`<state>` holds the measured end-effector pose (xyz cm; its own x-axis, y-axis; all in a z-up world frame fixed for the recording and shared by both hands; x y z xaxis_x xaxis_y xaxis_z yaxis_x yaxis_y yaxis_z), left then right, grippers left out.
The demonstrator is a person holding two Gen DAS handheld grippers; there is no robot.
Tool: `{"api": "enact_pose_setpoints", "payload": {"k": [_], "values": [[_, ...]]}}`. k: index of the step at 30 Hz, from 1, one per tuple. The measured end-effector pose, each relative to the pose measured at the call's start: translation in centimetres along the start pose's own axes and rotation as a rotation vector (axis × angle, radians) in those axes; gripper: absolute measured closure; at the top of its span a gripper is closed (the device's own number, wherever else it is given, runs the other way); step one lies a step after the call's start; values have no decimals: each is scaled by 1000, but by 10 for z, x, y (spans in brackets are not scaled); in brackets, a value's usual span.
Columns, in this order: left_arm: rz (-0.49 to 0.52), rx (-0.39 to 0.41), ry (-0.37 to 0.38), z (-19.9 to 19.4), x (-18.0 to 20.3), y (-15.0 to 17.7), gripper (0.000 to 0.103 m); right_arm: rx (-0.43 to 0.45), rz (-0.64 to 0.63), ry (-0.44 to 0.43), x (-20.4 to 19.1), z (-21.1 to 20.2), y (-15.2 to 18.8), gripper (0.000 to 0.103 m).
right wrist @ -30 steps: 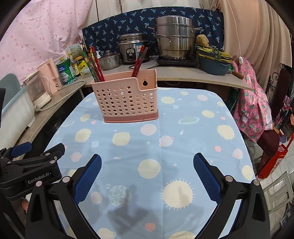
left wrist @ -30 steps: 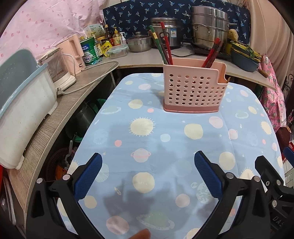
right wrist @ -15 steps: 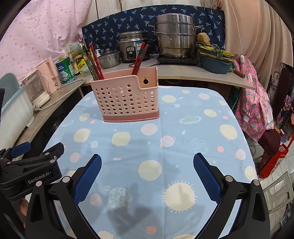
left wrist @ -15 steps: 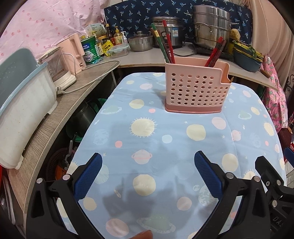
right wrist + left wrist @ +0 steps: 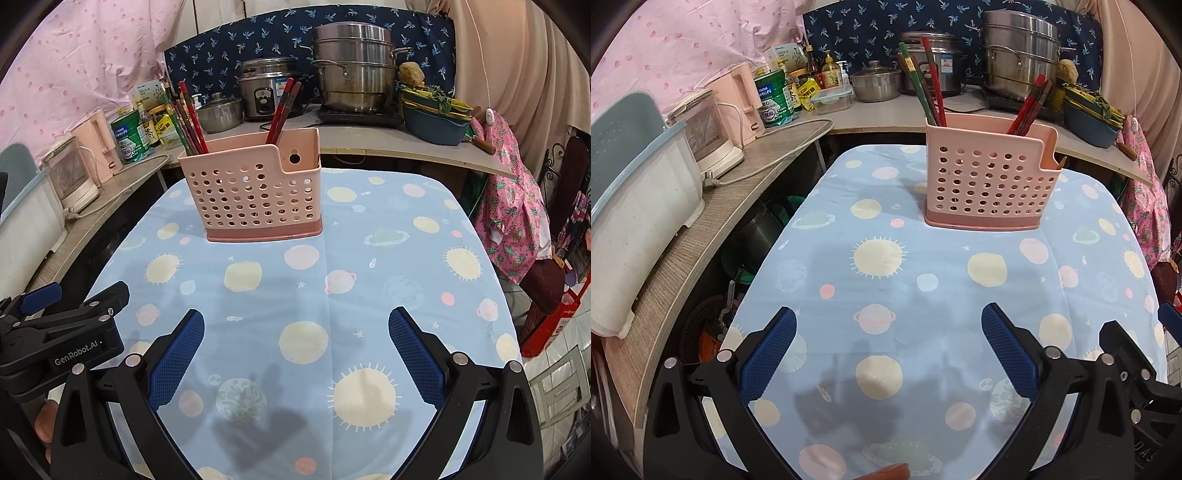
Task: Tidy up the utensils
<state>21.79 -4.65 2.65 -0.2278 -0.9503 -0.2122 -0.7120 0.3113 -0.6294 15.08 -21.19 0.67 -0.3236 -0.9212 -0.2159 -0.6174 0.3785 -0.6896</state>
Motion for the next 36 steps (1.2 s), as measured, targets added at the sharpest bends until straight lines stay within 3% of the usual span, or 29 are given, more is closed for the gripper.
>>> {"api": "enact_pose_setpoints", "payload": {"k": [36], "values": [[19,2,-17,14,2,-12,7,-8,5,17,6,16,-9,6]]}}
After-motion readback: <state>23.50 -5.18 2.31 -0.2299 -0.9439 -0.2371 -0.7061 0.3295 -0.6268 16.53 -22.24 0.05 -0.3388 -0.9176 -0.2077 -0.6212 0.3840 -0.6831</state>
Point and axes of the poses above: each gripper's, at about its wrist camera, not at the fingertips, and z roughly the way its jaws point, x to its right, y to its underside, the point moved 3 cm from there along z, roughly the way its jaws point, and after that the axes turned 10 degrees about z, right-handed, at the moved point
